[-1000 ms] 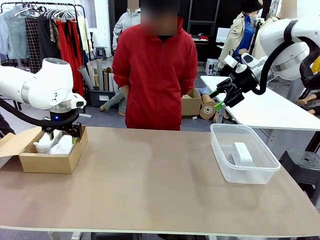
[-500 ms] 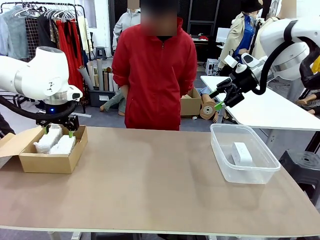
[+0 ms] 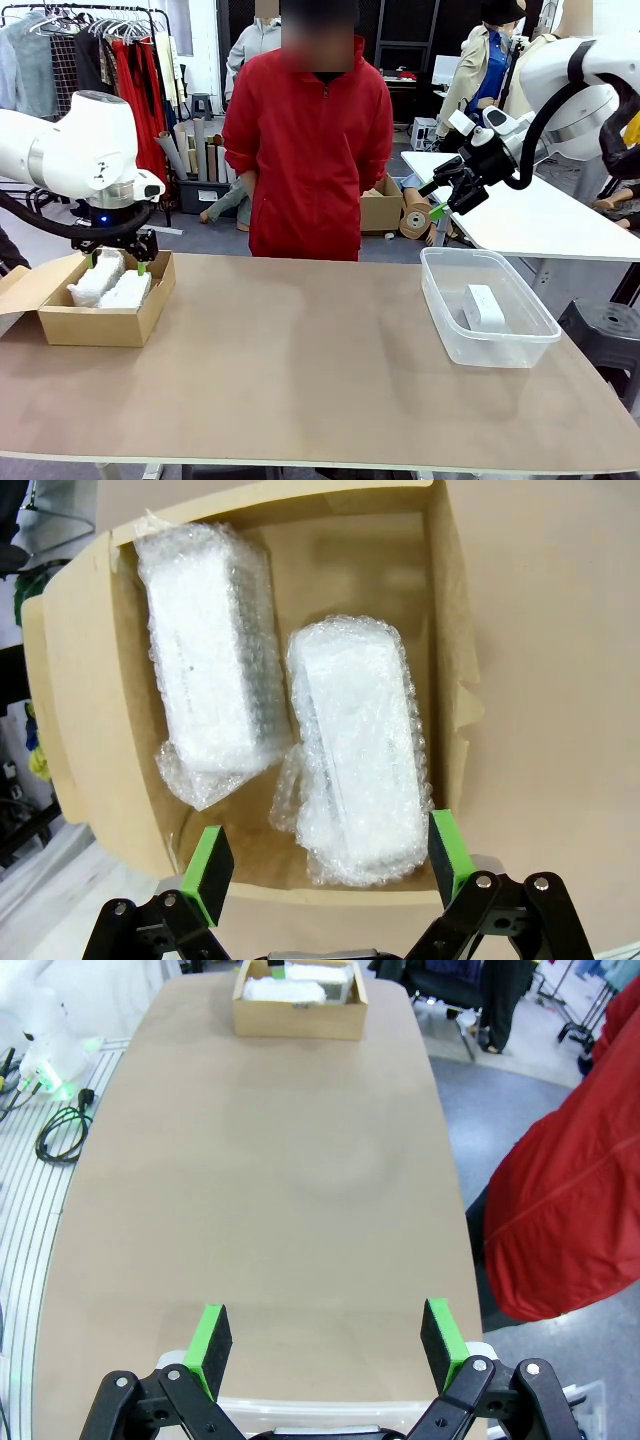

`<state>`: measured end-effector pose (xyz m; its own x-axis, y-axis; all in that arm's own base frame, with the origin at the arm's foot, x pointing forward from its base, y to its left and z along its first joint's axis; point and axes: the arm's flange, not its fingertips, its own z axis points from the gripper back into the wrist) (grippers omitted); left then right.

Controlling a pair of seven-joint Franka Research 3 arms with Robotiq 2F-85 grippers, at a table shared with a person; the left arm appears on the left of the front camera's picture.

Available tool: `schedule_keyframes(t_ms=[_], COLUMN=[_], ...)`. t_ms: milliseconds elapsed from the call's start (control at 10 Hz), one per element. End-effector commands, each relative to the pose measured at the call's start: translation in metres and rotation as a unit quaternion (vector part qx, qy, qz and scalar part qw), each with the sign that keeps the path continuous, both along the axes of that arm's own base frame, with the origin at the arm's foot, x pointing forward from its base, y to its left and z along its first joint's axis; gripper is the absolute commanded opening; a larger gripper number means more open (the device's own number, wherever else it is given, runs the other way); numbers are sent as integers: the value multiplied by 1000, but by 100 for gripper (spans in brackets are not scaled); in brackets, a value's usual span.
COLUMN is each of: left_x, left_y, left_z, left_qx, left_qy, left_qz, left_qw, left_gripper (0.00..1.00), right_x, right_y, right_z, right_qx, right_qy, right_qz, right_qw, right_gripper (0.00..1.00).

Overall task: Separate and place wrapped and unwrapped clocks.
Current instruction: If the picked Digital clock is wrapped, place it in the Package Box ; if not, place it in the Organizing box.

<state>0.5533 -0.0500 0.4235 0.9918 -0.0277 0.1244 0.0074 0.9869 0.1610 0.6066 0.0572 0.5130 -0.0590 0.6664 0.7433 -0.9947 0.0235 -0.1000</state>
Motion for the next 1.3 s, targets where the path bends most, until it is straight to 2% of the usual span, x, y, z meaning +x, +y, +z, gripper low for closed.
schedule_keyframes(t_ms=[0,1200], left_x=[0,0], left_y=[1,1], left_z=[2,2], left_qx=[-1,-1], left_qy=[-5,-5], left_qz=[0,0], left_qw=[1000,1000], left_gripper=[100,100], right_x=[0,0], right_y=[1,1], right_z=[1,1], right_qx=[2,2], right_qy=[-6,-6], right_qz=[4,4], right_qw=[1000,1000], right_gripper=[100,100])
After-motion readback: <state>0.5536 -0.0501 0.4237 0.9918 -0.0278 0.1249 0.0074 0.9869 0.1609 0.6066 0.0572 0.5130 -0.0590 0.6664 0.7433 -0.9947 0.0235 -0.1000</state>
